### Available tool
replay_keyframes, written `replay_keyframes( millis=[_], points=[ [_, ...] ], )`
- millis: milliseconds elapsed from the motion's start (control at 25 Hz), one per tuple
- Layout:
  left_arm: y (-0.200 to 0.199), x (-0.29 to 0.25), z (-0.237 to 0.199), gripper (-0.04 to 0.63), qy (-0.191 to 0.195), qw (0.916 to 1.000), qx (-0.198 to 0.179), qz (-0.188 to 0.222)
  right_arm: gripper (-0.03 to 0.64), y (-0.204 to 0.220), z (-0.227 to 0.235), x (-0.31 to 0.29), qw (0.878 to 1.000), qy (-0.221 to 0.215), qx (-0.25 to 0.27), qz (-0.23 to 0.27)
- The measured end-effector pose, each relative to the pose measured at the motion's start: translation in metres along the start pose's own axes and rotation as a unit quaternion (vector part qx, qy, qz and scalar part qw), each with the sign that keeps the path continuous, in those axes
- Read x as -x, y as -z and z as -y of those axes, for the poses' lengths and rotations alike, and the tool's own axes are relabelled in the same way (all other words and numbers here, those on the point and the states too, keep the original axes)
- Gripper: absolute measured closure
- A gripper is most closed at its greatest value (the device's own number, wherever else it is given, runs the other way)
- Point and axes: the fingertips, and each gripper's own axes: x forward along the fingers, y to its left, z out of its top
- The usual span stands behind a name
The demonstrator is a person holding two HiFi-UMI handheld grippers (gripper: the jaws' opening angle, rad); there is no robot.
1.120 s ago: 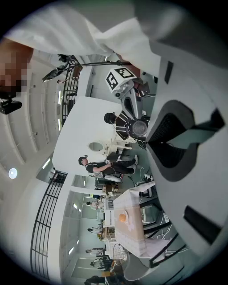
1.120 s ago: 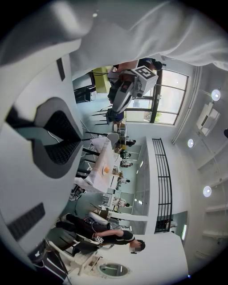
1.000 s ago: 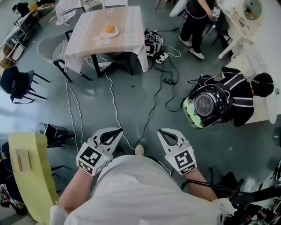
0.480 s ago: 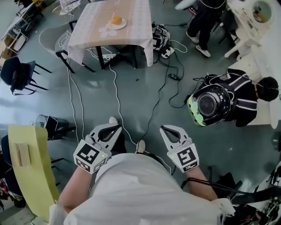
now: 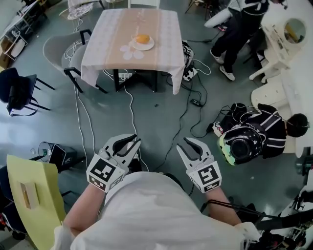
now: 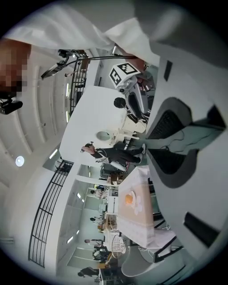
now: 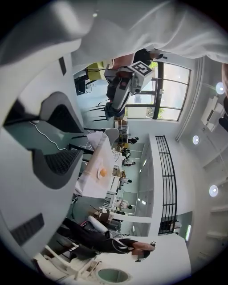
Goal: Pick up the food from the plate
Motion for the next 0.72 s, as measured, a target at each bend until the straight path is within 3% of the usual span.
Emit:
replay_keyframes(
  millis=[160,320,520,720],
  points=[
    [-0.014,0.016,-0.066,0.505,0.004,0.9999,-0.016,-0.001,0.489,-0.047,0.009,-0.063,1.000,0.002,0.018,-0.001],
    [-0.020,0.032,-0.125,0.500,-0.004,1.0000,0.000,0.001,0.485,-0.079,0.010,-0.109,0.999,-0.005,0.035,-0.005],
    [-0.023,0.038,-0.164,0.500,-0.027,0.9992,0.020,0.019,0.485,-0.098,0.032,-0.151,0.999,-0.004,0.052,-0.014],
    [-0.026,0.023,-0.198,0.500,-0.046,0.9986,0.023,0.012,0.485,-0.114,0.065,-0.199,0.997,-0.023,0.067,-0.006]
  ],
)
